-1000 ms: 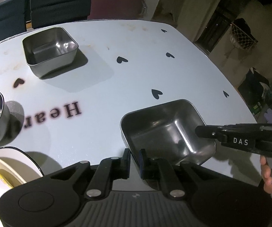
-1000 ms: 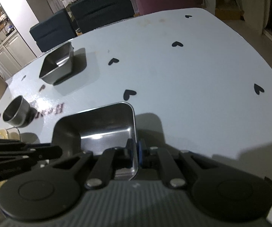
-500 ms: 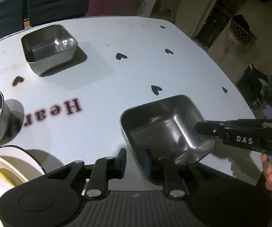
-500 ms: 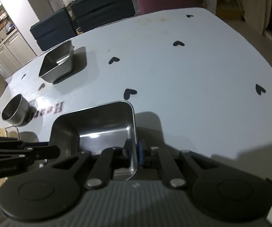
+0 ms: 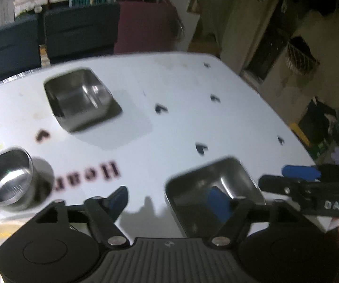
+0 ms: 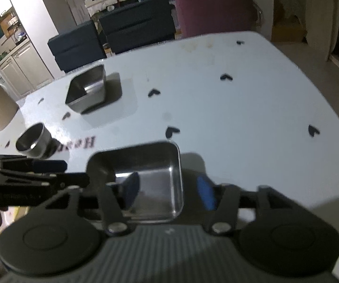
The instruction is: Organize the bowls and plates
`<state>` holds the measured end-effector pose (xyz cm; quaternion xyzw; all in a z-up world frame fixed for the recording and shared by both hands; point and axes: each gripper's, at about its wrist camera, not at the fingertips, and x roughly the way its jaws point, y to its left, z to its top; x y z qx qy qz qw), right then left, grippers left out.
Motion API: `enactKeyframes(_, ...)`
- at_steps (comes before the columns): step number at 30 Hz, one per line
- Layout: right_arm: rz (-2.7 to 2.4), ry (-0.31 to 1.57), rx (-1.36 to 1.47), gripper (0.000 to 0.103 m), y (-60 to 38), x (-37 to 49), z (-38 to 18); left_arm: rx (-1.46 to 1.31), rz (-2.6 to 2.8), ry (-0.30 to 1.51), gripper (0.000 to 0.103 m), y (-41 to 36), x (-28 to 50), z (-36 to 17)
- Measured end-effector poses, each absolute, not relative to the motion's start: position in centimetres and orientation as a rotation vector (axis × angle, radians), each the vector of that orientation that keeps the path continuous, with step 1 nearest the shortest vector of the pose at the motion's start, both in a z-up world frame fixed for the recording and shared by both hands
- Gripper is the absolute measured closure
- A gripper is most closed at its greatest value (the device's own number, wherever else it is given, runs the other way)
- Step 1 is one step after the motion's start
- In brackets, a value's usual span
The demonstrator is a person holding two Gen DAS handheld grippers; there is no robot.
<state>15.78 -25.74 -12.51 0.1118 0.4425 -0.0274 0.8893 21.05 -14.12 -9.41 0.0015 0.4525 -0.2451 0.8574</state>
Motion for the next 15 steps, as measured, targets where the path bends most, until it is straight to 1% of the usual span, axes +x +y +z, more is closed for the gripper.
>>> enactKeyframes(1,-0.059,0.906,0.235,0.027,-25.5,15.9,-12.1,0.002,-0.509,0.931,0.013,-13.7,21.3,-9.0)
enactKeyframes(2,-0.059,0.892,0.236,0.023,-25.3,15.9,-11.7,0.001,-0.502,0.913,0.011,-13.4,21.5,-8.6)
enactKeyframes(3,-0.061,0.875,0.236,0.021,-25.0,16.0,-11.2,0.004,-0.49,0.891,0.008,-12.9,21.7,-8.2)
enactKeyframes(4,-0.066,0.861,0.234,0.018,-24.8,16.1,-10.9,0.009,-0.476,0.873,0.005,-12.5,22.1,-7.9)
enactKeyframes(5,-0.074,0.851,0.233,0.012,-24.5,16.3,-10.6,0.014,-0.461,0.857,0.005,-12.0,22.4,-7.6)
enactKeyframes(8,-0.094,0.829,0.238,0.003,-23.8,17.0,-10.0,0.026,-0.406,0.812,0.003,-10.2,23.5,-6.8)
enactKeyframes(10,-0.099,0.813,0.256,0.0,-23.2,17.7,-9.7,0.021,-0.383,0.787,0.002,-8.9,24.3,-6.5)
enactKeyframes(15,-0.096,0.799,0.325,0.0,-21.4,20.4,-9.0,0.004,-0.317,0.765,0.001,-6.0,26.4,-6.1)
